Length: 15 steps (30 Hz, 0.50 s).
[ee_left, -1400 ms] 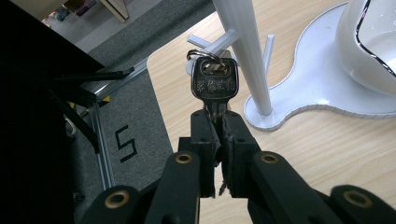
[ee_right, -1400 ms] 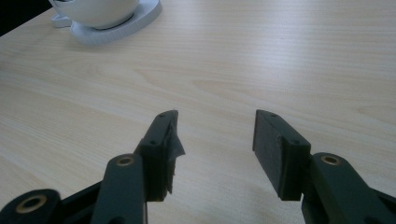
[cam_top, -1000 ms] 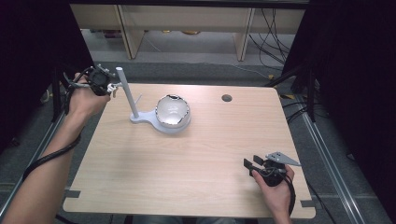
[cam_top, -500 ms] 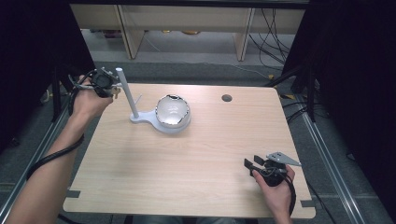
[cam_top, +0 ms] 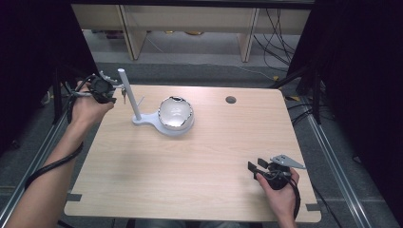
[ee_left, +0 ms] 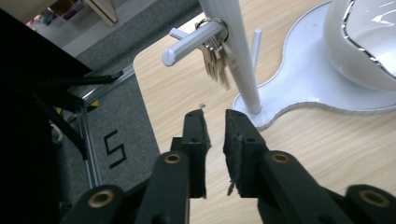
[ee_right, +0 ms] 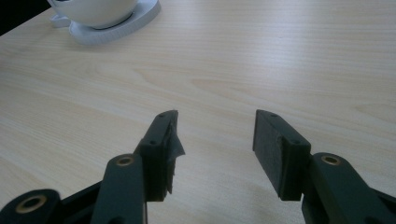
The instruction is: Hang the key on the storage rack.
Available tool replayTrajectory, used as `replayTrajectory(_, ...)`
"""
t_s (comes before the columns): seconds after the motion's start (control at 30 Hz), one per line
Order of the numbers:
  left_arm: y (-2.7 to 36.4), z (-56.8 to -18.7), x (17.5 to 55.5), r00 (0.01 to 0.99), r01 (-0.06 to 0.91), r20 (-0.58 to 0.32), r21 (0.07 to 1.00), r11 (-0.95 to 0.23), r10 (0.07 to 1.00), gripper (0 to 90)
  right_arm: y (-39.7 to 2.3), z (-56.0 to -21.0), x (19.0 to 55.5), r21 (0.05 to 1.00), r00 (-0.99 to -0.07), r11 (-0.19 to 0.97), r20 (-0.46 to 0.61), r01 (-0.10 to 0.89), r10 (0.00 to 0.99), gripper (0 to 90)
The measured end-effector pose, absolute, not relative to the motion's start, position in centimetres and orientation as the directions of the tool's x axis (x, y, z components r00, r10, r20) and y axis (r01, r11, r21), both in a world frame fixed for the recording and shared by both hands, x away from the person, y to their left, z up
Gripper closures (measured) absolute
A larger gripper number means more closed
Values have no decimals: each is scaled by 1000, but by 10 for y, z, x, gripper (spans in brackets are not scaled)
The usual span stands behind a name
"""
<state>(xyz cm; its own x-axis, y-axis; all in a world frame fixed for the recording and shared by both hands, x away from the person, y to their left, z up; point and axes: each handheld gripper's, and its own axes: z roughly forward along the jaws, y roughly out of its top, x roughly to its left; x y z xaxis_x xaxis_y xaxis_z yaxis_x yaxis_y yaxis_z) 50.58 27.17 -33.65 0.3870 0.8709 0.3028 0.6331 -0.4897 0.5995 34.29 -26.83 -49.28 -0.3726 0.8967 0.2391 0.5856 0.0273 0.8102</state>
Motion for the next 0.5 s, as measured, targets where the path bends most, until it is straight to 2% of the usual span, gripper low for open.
replayTrajectory(0.33,278,-352,475,411,549,236,707,-445,881,545,-271,-494,345,830,-394,48,212,555,894,507)
replayTrajectory(0.5,278,-368,448,417,544,132,757,-363,899,465,-271,-494,345,829,-396,44,220,558,892,506)
